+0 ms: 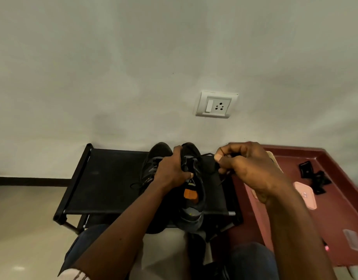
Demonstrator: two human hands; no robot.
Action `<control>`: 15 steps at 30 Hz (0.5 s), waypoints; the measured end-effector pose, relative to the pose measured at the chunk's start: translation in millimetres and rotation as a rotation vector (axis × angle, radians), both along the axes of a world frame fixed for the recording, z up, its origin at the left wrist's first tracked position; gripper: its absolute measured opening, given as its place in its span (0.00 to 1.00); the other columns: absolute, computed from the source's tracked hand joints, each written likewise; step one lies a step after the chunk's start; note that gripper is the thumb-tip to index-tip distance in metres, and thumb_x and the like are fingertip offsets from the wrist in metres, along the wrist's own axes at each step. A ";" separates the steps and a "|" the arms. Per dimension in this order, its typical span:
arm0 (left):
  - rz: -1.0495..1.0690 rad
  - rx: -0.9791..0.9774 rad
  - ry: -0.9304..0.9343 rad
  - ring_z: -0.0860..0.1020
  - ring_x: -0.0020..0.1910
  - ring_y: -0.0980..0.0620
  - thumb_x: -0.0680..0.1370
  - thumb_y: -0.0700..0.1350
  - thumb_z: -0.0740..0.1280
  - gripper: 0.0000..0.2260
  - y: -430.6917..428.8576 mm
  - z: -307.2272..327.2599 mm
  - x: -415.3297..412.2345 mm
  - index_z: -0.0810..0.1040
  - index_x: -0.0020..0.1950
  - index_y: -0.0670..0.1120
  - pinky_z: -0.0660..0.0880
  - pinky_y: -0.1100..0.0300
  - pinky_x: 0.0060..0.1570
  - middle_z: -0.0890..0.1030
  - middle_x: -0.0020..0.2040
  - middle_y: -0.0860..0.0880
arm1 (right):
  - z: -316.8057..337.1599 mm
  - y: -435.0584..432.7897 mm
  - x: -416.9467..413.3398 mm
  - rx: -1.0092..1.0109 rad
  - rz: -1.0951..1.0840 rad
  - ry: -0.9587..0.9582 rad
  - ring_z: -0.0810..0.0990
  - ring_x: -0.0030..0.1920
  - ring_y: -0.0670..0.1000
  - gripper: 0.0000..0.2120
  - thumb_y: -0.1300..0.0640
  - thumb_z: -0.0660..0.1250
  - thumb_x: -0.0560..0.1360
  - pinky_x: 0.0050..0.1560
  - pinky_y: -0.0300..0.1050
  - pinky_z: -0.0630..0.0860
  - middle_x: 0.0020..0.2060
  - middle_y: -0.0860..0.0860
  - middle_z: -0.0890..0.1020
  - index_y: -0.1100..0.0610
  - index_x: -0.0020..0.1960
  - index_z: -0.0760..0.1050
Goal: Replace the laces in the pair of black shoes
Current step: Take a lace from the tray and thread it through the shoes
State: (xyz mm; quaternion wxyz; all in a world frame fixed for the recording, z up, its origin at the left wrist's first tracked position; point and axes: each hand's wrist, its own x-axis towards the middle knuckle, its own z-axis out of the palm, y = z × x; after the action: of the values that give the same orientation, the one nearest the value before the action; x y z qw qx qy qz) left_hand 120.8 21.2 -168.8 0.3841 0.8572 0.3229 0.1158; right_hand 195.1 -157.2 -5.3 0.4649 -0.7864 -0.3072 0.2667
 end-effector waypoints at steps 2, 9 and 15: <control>0.003 0.032 0.006 0.83 0.54 0.43 0.70 0.50 0.80 0.40 -3.3 3.6 -1.8 0.62 0.76 0.49 0.79 0.52 0.54 0.84 0.56 0.44 | 16.3 -9.0 -5.0 0.098 0.021 0.072 0.84 0.36 0.50 0.09 0.64 0.73 0.77 0.41 0.41 0.80 0.33 0.51 0.84 0.55 0.40 0.86; -0.021 0.150 0.014 0.82 0.58 0.44 0.72 0.57 0.78 0.37 -11.6 7.1 -8.7 0.66 0.75 0.46 0.79 0.48 0.59 0.83 0.59 0.45 | -4.6 -6.8 -7.7 0.200 -0.120 0.085 0.84 0.36 0.48 0.03 0.60 0.74 0.78 0.36 0.37 0.78 0.34 0.52 0.85 0.58 0.46 0.85; -0.024 0.209 0.018 0.78 0.60 0.45 0.74 0.59 0.75 0.30 -8.9 -1.5 -4.8 0.70 0.71 0.49 0.77 0.50 0.59 0.77 0.63 0.46 | -77.7 4.3 15.7 0.180 -0.339 0.188 0.84 0.35 0.45 0.06 0.63 0.70 0.80 0.33 0.34 0.77 0.40 0.52 0.87 0.56 0.49 0.85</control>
State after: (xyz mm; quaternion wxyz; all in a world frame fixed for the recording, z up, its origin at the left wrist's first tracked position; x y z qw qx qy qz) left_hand 116.1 12.3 -170.3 0.2909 0.8975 0.3020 0.1365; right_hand 210.8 -152.9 -83.0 0.5979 -0.7539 -0.1484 0.2283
